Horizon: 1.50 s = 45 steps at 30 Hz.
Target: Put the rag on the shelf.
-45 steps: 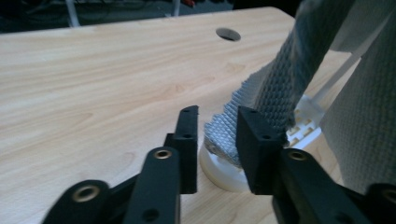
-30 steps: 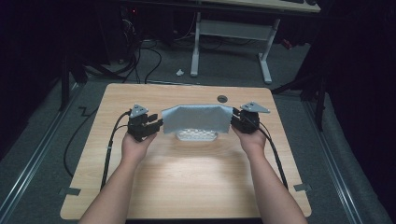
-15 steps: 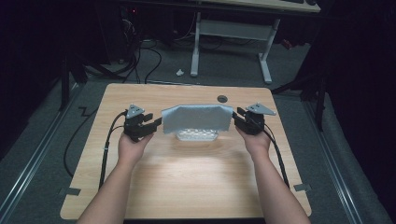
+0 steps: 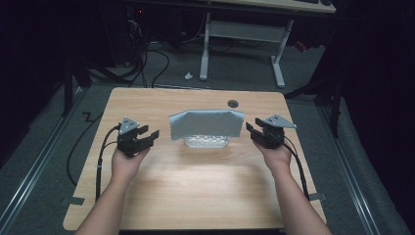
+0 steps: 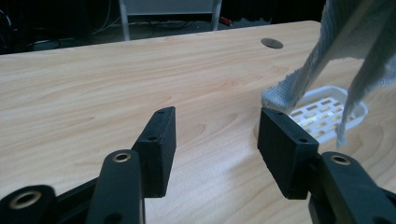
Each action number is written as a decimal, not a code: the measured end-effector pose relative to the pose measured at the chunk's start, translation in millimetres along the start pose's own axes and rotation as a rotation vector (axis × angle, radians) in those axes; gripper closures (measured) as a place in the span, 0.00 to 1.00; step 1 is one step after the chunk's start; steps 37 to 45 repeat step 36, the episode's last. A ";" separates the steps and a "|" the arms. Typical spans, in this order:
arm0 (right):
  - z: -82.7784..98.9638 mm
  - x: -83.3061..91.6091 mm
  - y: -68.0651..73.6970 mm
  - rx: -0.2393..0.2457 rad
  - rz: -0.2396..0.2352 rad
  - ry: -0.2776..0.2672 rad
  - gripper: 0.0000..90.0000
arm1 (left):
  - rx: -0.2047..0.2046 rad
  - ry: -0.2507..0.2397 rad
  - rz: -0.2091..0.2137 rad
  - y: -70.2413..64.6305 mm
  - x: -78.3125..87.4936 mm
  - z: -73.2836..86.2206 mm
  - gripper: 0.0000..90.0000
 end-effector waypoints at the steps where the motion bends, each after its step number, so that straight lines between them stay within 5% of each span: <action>1: 0.8 3.0 1.5 0.005 -0.005 0.007 0.59 | -0.001 -0.003 0.003 -0.2 3.1 2.3 0.52; 10: 11.3 39.0 27.2 0.073 -0.011 -0.018 0.52 | -0.042 0.045 0.046 -19.6 33.4 46.1 0.50; 18: 42.4 70.7 80.8 0.102 -0.065 0.042 0.42 | -0.111 0.146 0.141 -84.4 48.9 109.8 0.48; 21: 61.0 78.5 104.7 0.101 -0.094 0.084 0.41 | -0.161 0.223 0.154 -108.5 50.7 140.8 0.46; 23: 77.7 83.5 118.4 0.085 -0.090 0.120 0.40 | -0.155 0.279 0.172 -122.9 50.6 157.2 0.46; 24: 89.5 86.7 126.8 0.071 -0.078 0.122 0.45 | -0.171 0.296 0.178 -127.5 50.2 160.2 0.45; 26: 96.9 87.1 138.7 0.085 -0.134 0.171 0.39 | -0.206 0.282 0.188 -135.2 49.8 158.6 0.44; 28: 95.6 86.9 142.3 0.158 -0.124 0.150 0.42 | -0.197 0.268 0.184 -134.6 47.9 154.5 0.44; 31: 95.5 81.1 142.6 0.110 -0.144 0.158 0.41 | -0.167 0.273 0.177 -126.6 44.6 153.8 0.43; 36: 101.8 78.7 137.6 0.102 -0.136 0.170 0.41 | -0.102 0.284 0.144 -108.4 42.7 152.7 0.43; 45: 101.8 78.7 137.6 0.102 -0.136 0.170 0.41 | -0.102 0.284 0.144 -108.4 42.7 152.7 0.43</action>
Point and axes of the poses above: each handheld gripper's, and its own axes: x roughly backward along the jaws, z roughly out of its underside, y roughly to its left, the point moved 9 cm from there along -x, roughly forward along the jaws, and after that the axes turned 13 degrees about x, right-handed, at the moved point
